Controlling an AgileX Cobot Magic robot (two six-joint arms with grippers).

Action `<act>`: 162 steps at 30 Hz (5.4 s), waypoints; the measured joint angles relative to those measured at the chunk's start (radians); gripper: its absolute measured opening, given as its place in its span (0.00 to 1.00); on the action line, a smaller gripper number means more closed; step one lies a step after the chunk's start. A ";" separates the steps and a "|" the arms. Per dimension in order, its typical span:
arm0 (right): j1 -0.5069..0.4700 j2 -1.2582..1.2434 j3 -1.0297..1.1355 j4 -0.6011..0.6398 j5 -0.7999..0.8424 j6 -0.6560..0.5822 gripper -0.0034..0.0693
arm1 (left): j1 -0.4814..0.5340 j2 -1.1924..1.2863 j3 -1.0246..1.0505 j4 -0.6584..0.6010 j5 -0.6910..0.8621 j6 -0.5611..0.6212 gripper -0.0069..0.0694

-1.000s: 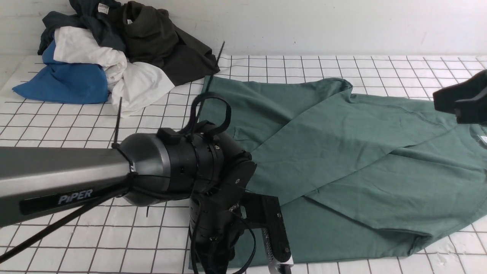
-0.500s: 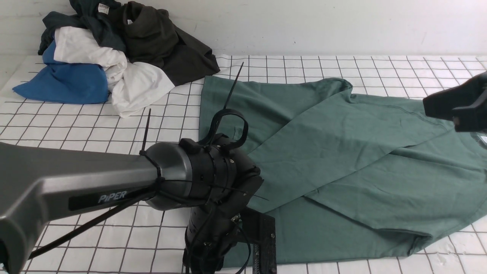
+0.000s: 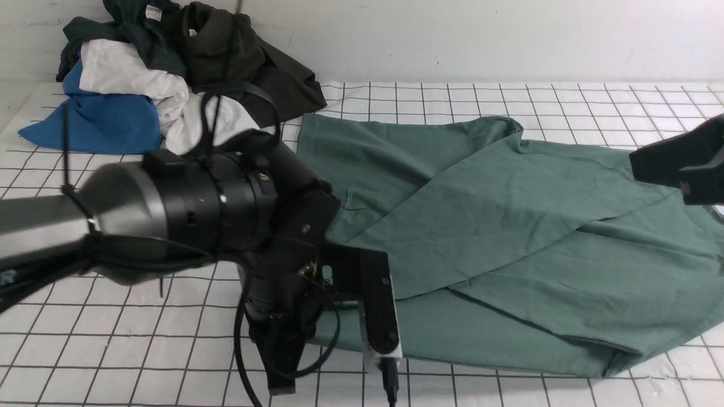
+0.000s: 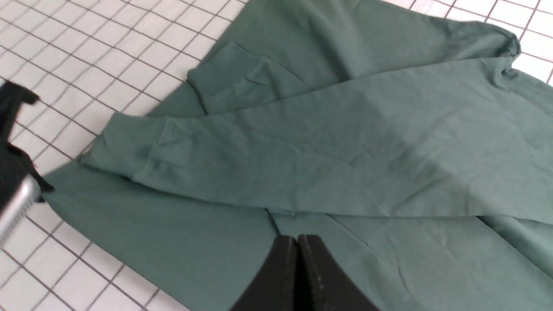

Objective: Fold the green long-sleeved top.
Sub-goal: Use both arms simultaneously to clamp the lower edge of the clothing fabric, then use both arms to drag the lower edge of the fabric forward and fold it over the upper edge, then use the right arm to clamp the right edge of the fabric, then use the right arm to drag the right edge of the fabric to the left and folds it over the left edge

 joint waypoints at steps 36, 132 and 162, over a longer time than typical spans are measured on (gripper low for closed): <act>0.178 0.367 0.551 -1.119 -0.422 0.334 0.51 | 0.561 -0.110 0.001 -0.353 0.125 0.058 0.10; -0.323 1.012 -0.594 -0.582 0.102 0.636 0.84 | 0.710 -0.991 0.340 -0.447 -0.230 -0.167 0.08; -0.213 0.720 -0.585 -0.670 0.030 0.651 0.05 | 0.711 -1.004 0.498 -0.441 -0.336 -0.168 0.08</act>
